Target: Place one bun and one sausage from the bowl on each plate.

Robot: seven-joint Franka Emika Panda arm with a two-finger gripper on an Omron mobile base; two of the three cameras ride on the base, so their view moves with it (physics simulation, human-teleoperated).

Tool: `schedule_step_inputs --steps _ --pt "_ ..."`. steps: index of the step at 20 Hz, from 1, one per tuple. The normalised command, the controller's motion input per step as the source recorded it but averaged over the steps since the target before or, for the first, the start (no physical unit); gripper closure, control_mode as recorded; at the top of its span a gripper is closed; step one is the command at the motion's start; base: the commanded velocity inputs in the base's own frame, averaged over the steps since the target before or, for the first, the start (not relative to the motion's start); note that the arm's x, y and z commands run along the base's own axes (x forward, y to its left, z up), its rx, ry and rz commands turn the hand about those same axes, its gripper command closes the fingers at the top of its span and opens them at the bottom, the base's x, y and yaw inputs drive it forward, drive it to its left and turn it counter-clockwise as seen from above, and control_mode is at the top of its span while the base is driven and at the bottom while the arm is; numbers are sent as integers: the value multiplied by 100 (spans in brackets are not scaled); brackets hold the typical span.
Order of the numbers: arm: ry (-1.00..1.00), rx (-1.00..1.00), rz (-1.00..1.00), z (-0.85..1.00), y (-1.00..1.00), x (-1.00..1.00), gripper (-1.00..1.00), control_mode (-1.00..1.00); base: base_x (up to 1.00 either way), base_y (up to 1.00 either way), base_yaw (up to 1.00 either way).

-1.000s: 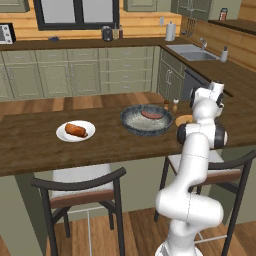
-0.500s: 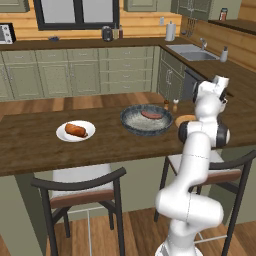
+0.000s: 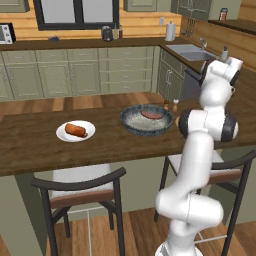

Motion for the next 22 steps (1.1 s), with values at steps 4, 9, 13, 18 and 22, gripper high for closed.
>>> schedule_step_inputs --steps 4,9,13,18,22 --pt "-5 -11 0 15 100 -59 -100 -100 0 0 0" --pt "0 -13 7 0 100 -34 -100 -100 0 0 0" --pt "0 -13 15 1 100 -33 -100 -100 0 0 0" --pt "0 -7 21 7 87 -44 -100 -100 0 0 0" --pt "0 -1 27 6 67 -43 -100 -100 0 0 0"
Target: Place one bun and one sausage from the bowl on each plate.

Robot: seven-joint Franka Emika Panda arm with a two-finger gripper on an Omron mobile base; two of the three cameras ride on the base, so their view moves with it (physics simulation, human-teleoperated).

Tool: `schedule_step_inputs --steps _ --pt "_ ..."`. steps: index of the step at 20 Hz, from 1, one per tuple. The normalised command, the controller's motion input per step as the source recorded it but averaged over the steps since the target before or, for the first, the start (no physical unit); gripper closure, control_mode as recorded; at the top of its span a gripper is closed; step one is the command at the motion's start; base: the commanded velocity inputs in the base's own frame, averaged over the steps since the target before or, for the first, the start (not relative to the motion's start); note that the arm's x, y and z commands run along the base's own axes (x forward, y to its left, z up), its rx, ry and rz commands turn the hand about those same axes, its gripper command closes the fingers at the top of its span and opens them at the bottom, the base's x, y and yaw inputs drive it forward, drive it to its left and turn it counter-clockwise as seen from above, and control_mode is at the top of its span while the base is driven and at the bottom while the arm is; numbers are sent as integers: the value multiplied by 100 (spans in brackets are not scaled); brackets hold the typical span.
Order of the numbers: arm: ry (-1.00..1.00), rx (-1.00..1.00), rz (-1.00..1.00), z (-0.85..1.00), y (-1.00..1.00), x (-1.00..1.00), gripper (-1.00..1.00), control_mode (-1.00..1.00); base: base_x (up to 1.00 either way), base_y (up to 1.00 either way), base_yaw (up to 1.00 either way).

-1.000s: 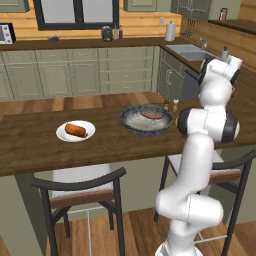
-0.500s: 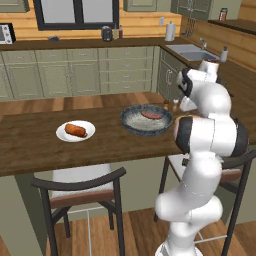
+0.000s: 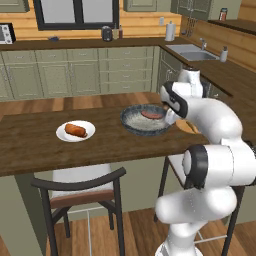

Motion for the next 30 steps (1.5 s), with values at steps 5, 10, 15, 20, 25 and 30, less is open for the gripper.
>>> schedule_step_inputs --steps 5,10,15,20,25,30 --pt "-3 0 13 2 39 28 -100 -100 0 0 0" --pt "-9 0 1 0 23 97 -100 -100 0 0 0" --pt "-1 0 2 0 13 100 -100 -100 0 0 0" --pt "0 0 2 0 0 99 -100 -100 0 0 0" --pt "0 0 1 -40 0 78 -100 -100 0 0 0" --pt "3 0 0 -54 -5 68 -100 -100 0 0 0"
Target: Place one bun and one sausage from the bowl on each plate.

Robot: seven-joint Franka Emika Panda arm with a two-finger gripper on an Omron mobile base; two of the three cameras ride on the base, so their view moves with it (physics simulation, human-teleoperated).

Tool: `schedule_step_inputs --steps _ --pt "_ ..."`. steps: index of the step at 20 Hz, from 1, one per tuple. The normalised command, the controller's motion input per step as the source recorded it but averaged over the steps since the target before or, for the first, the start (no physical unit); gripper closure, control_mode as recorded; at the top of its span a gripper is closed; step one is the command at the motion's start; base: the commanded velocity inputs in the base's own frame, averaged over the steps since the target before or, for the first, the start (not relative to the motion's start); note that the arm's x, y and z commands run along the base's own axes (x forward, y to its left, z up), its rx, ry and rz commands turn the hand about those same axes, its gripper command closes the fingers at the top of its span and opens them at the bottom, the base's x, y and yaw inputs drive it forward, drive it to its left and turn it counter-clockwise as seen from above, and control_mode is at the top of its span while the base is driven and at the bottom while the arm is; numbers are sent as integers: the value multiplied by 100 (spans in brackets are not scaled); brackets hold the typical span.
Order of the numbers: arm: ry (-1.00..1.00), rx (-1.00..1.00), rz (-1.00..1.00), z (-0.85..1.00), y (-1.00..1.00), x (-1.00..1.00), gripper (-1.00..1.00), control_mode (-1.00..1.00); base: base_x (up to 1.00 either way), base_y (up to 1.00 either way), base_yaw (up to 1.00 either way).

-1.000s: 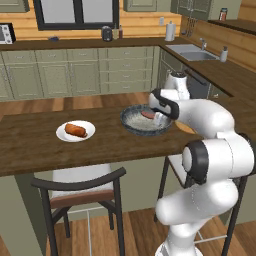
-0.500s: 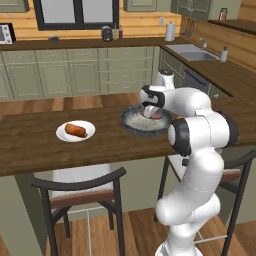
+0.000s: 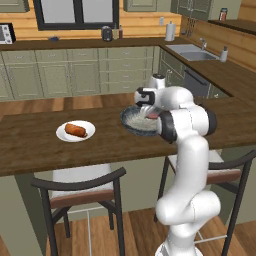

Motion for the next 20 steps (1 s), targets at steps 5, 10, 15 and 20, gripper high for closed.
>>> schedule_step_inputs --steps 5,10,15,20 --pt "3 0 0 -24 -10 25 -100 -100 0 0 0" --pt "2 0 0 -23 0 42 -100 -100 0 0 0" --pt "2 0 0 -50 -2 58 -100 -100 0 0 0" --pt "0 0 0 -16 -23 26 -100 -100 0 0 0"
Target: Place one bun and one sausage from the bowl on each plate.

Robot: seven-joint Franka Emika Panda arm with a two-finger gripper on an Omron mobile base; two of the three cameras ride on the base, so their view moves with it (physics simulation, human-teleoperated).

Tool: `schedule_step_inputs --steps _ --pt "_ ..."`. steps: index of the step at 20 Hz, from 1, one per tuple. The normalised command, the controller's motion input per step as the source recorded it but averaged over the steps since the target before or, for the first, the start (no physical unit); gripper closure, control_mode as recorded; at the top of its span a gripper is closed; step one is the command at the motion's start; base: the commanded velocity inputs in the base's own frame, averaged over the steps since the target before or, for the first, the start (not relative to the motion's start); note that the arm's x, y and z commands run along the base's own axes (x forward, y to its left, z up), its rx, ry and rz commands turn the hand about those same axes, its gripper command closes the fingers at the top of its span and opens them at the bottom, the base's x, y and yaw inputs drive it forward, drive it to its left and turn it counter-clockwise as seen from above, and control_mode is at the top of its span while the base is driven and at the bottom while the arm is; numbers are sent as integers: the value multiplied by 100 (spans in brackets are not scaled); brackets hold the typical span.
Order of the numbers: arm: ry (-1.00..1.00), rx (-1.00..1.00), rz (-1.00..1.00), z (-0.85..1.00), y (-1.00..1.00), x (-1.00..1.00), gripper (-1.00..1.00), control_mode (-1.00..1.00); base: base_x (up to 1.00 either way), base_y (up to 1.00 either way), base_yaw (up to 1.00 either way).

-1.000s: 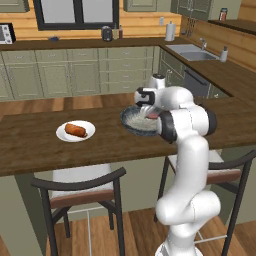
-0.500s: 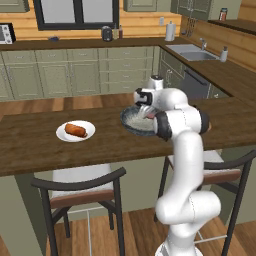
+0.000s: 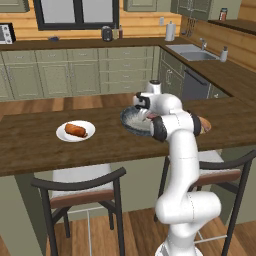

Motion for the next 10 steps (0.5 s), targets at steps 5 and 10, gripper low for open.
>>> schedule_step_inputs --steps 5,10 --pt "0 0 0 -5 -23 1 -100 -100 0 0 0" --pt "0 0 0 -23 -14 0 -100 -100 0 0 0"
